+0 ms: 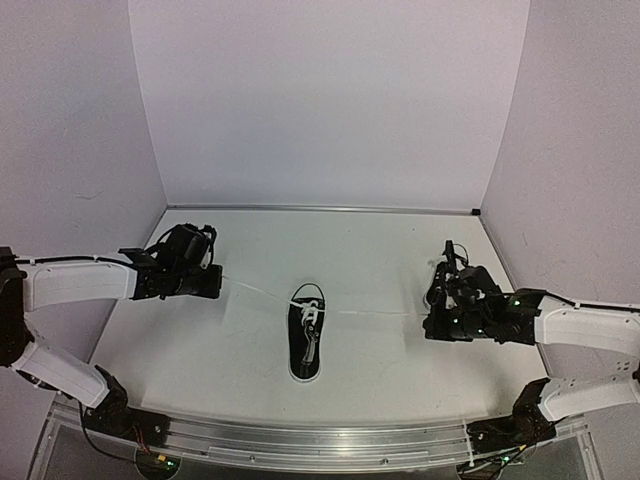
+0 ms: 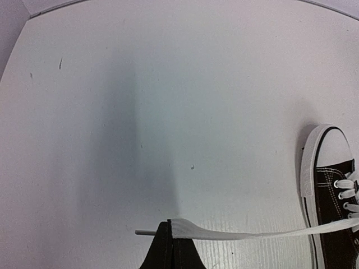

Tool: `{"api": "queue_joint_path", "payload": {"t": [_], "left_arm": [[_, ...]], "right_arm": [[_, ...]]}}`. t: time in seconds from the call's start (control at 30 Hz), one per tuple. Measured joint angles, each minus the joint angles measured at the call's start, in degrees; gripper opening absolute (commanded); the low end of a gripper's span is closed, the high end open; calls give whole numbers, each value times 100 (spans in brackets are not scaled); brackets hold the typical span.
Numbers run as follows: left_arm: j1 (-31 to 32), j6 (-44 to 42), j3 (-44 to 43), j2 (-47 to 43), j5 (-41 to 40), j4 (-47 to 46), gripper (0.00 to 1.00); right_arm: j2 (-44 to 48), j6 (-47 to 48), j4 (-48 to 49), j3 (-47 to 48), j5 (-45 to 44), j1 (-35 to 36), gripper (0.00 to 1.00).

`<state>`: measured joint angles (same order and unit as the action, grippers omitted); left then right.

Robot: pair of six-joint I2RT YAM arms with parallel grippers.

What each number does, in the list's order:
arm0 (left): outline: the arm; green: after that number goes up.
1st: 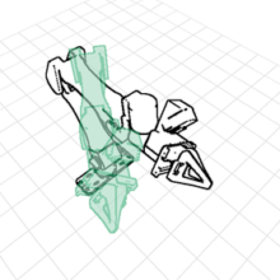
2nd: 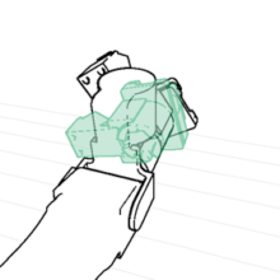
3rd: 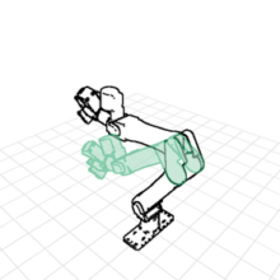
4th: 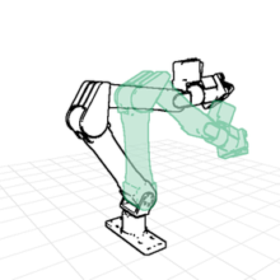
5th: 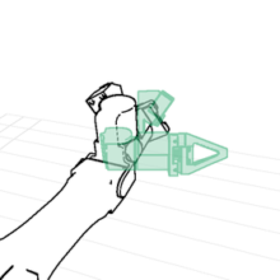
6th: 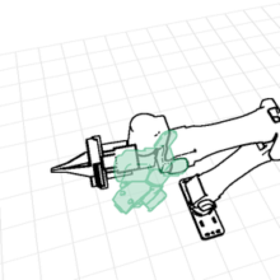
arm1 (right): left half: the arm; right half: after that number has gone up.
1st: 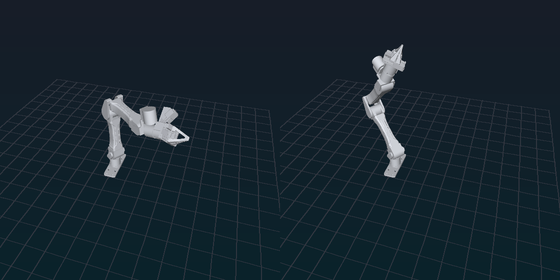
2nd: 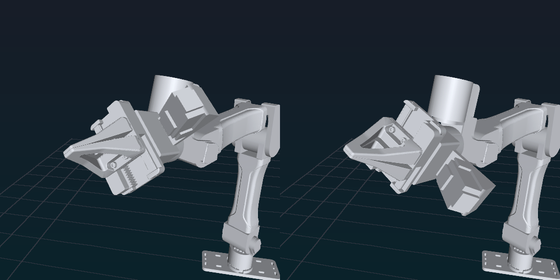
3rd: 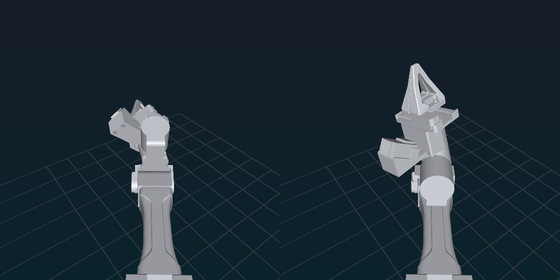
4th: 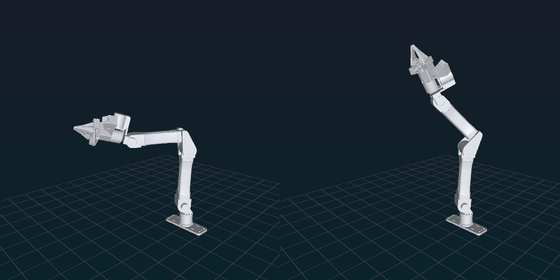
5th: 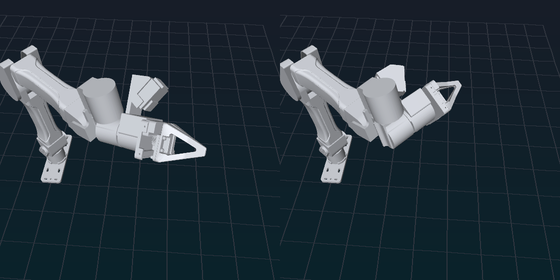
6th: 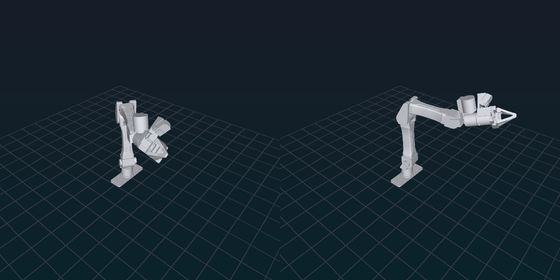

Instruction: Tie the shoes

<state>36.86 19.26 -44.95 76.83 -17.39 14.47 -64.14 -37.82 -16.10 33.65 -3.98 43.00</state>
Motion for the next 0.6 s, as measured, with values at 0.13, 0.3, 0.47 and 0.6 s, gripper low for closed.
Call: {"api": "queue_joint_path", "payload": {"t": [0.13, 0.3, 0.47, 0.6], "left_arm": [[-10, 296, 0, 238, -119, 255, 0], [-11, 670, 5, 280, -263, 599, 0], [-55, 1263, 9, 278, -349, 907, 0], [-188, 1790, 22, 278, -429, 1109, 0]], "right_arm": [[124, -456, -137, -347, -113, -2, 0], [153, -808, -346, -506, -281, -2, 0], [278, -1255, -365, -631, -460, 0, 0], [231, -1592, -372, -714, -537, 1, 0]]}}
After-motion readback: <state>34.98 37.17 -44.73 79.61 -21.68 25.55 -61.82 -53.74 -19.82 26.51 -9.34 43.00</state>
